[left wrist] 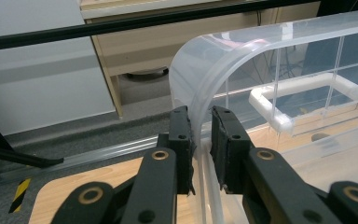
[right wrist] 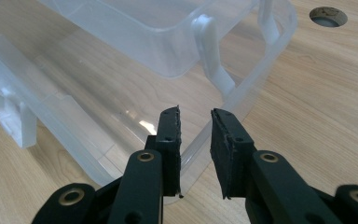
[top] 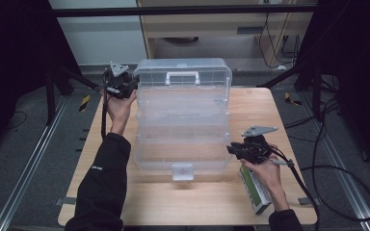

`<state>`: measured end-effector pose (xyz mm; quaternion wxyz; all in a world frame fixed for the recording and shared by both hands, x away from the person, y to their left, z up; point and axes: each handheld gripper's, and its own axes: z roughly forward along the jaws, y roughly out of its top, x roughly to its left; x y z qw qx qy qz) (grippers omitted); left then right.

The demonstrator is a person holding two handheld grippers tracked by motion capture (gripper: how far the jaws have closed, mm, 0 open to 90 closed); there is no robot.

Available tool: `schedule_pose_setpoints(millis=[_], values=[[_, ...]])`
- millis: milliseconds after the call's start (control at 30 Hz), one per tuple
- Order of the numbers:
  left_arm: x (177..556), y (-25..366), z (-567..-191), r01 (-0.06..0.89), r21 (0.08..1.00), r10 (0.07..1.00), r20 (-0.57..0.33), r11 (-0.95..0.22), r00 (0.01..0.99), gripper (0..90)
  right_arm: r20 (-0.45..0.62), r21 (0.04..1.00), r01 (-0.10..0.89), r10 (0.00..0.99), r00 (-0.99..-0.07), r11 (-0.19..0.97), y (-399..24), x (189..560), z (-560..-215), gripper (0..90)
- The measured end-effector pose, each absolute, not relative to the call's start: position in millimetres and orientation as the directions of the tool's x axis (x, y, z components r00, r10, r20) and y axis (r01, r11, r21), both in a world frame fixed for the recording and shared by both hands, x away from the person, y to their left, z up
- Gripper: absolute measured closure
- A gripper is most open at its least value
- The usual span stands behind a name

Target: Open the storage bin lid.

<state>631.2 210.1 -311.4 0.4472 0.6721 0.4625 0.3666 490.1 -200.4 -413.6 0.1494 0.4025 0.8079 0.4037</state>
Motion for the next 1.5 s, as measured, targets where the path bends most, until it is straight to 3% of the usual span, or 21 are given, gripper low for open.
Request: schedule_pose_setpoints(millis=[1500], values=[[670.3,207.1,-321.2,0.35,0.924,0.959,0.055,-0.155,0.279,76.7,0.085,0.768,0.535,0.772,-0.63,0.352,-200.0,490.2,-413.0,73.5]])
